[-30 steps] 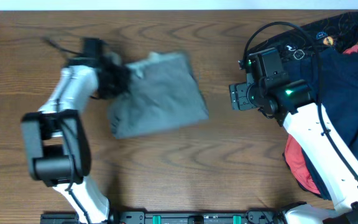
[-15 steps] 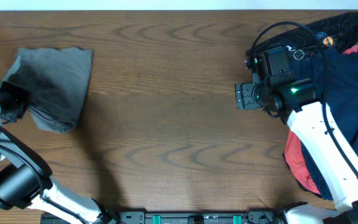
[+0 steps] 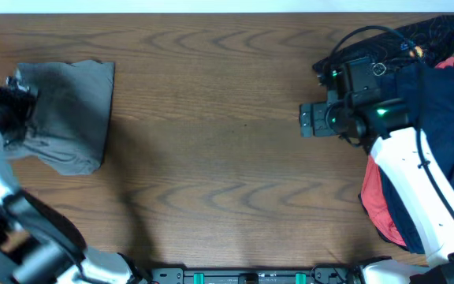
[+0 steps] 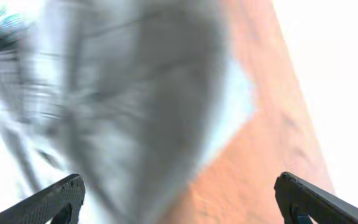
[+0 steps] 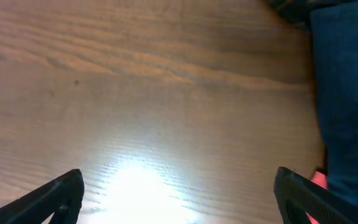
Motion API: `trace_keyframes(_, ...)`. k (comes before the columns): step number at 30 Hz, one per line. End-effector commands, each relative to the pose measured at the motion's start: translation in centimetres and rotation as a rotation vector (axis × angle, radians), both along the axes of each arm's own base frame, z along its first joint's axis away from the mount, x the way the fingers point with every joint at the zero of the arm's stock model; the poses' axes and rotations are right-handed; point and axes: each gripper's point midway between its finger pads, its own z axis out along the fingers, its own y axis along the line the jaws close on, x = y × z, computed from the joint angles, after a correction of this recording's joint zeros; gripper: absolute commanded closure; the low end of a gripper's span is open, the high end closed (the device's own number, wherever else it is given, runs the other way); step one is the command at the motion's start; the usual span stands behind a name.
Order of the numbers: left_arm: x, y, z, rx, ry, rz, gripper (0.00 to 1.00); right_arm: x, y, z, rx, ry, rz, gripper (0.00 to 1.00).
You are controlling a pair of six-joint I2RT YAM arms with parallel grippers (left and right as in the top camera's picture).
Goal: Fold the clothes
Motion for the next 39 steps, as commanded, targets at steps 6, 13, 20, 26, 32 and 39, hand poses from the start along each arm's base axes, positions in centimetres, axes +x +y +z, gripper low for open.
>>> trace_keyframes(6,1.7,-12.5,3.4,0.157,0.038,-0.306,0.02,0.9,-1.7,1.1,0.147,-0.005,-0.06,0.01)
trace_keyframes(13,-0.8,-27.0,-0.1,0.191,0.19,-0.811,0.02,1.5,-5.8,0.9,0.149,-0.003,-0.156,0.01)
trace_keyframes(20,-9.6,-29.5,-2.4,0.217,0.546,-0.996,0.02,-4.2,-8.0,-1.5,0.136,0.251,-0.245,0.01)
trace_keyframes(26,-12.9,-27.5,-0.4,0.28,0.55,-0.916,0.02,-7.1,-8.2,-0.7,0.129,0.265,-0.24,0.01)
trace_keyframes(32,-14.8,-26.7,4.1,0.426,0.091,-0.777,0.02,-8.6,-8.3,2.4,0.11,-0.121,-0.221,0.01)
trace_keyframes(39,-19.6,-25.5,11.3,0.493,-0.508,-0.62,0.02,-11.9,-8.3,7.9,0.119,-0.606,-0.2,0.01)
